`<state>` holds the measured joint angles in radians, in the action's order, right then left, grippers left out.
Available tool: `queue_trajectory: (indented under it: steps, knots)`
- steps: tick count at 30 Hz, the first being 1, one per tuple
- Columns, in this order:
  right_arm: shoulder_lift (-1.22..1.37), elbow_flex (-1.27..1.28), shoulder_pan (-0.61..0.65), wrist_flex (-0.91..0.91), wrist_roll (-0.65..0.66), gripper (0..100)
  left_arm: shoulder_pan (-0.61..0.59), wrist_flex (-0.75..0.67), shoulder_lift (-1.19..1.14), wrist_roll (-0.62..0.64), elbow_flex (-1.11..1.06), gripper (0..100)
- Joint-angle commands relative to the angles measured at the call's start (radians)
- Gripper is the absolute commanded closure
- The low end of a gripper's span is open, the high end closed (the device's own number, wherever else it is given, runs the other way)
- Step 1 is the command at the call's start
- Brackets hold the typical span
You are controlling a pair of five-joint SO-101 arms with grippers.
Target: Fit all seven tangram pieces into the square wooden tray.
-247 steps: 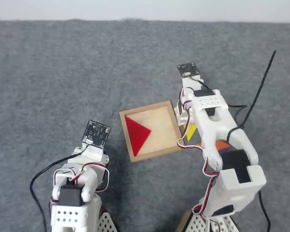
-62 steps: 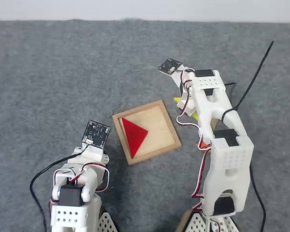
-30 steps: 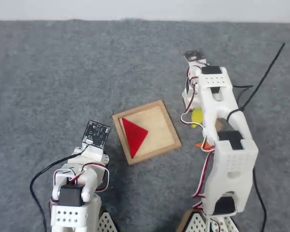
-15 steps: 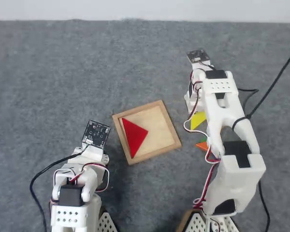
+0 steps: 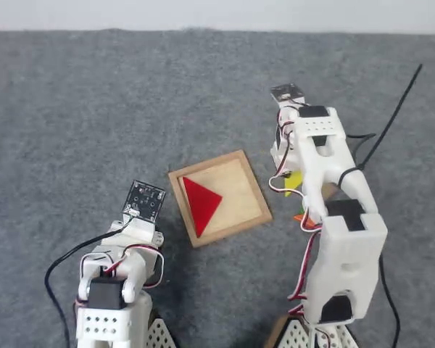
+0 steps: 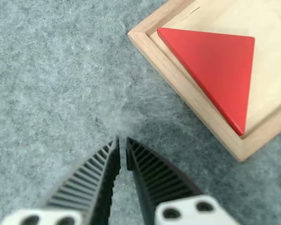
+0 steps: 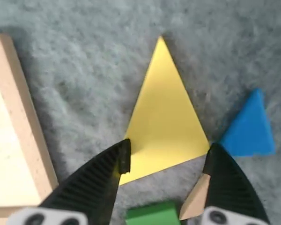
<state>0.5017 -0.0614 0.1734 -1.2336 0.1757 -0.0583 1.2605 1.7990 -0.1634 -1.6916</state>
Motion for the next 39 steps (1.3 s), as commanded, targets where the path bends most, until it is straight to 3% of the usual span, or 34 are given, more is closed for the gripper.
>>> queue_trajectory:
  steps: [1, 12, 18, 28, 33, 39]
  knots:
    - [0.028, -0.021, 0.048, -0.015, 0.021, 73.9, -0.005, 0.003, 0.017, -0.008, 0.010, 98]
    - [0.027, -0.018, 0.142, 0.007, 0.015, 73.9, -0.005, 0.003, 0.017, -0.008, 0.010, 98]
    - [-0.085, 0.005, 0.134, 0.018, 0.014, 73.9, -0.005, 0.003, 0.017, -0.008, 0.010, 98]
    - [-0.381, 0.388, 0.119, 0.341, 0.015, 74.2, -0.006, 0.003, 0.017, -0.008, 0.010, 98]
    - [-0.338, 0.334, 0.041, 0.349, -0.032, 73.9, -0.006, 0.003, 0.017, -0.008, 0.010, 98]
    - [-0.160, 0.186, 0.042, 0.285, -0.032, 73.9, -0.006, 0.003, 0.017, -0.008, 0.010, 98]
